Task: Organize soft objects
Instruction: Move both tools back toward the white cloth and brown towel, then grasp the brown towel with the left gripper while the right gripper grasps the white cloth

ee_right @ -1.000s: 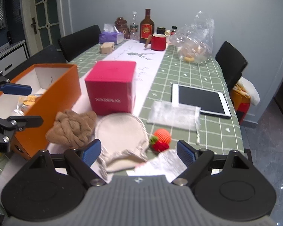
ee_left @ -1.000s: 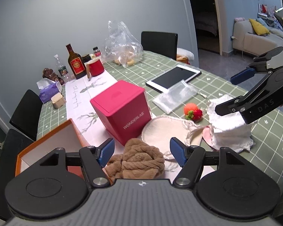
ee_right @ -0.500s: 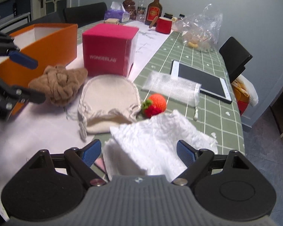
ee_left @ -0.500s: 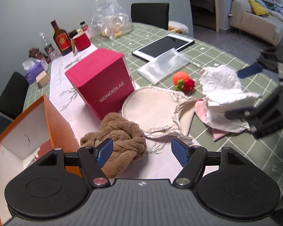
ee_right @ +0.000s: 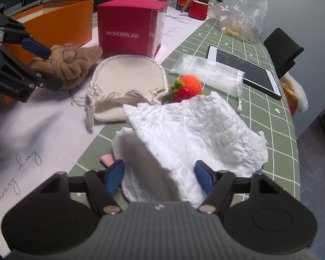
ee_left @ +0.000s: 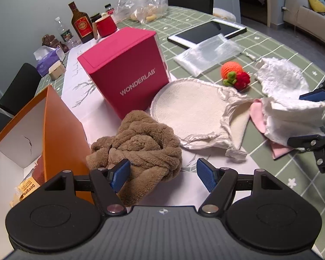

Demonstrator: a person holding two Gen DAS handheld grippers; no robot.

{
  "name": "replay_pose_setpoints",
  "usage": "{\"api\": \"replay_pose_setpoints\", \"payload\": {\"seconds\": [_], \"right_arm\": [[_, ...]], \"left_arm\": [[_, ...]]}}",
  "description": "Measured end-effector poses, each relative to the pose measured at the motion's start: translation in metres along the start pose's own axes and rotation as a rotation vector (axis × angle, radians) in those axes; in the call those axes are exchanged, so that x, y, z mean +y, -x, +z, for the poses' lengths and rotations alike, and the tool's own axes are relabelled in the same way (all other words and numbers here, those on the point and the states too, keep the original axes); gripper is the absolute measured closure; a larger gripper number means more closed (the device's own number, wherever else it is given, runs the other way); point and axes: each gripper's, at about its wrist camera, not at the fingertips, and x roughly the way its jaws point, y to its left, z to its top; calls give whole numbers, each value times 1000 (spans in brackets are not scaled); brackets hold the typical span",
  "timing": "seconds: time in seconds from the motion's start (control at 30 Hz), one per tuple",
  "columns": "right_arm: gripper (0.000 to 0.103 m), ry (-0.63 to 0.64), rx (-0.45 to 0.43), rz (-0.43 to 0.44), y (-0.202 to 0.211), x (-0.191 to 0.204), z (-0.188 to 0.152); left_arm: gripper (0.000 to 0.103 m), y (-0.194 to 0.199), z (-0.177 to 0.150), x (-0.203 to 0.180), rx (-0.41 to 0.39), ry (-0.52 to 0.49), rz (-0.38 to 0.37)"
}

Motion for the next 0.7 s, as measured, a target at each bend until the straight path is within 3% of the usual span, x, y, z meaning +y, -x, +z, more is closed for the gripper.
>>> {"api": "replay_pose_setpoints", "payload": {"seconds": [0.27, 0.4, 0.7], "right_arm": [[49, -13, 4, 26, -2, -8, -2], [63, -13, 8, 29, 1, -11, 0], [76, -32, -1, 35, 12, -15, -1]], "left_arm": [[20, -9, 3, -5, 13, -26, 27], [20, -11, 7, -6, 21, -33, 33], [26, -14, 11, -3, 28, -20, 30]]}}
